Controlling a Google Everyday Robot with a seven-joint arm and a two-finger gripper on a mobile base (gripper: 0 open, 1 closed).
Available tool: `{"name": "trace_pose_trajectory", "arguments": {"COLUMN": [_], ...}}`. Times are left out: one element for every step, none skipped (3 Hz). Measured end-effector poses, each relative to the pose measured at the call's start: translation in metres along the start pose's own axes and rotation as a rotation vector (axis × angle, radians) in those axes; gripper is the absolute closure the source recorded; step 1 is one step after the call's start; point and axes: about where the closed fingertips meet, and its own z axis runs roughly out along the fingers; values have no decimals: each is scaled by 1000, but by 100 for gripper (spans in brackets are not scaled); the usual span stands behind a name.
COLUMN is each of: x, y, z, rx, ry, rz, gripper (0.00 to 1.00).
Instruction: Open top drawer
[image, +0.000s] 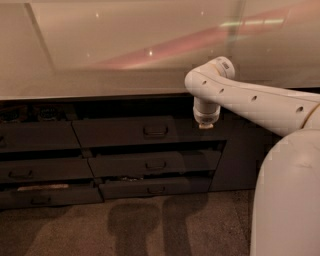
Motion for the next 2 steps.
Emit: {"name": "trace_pose_trajectory", "arguments": {"x": [0,1], "y": [0,-2], "z": [0,-7], "rx": [0,0], "ry": [0,0], "rz": [0,0], "gripper": [100,100]}}
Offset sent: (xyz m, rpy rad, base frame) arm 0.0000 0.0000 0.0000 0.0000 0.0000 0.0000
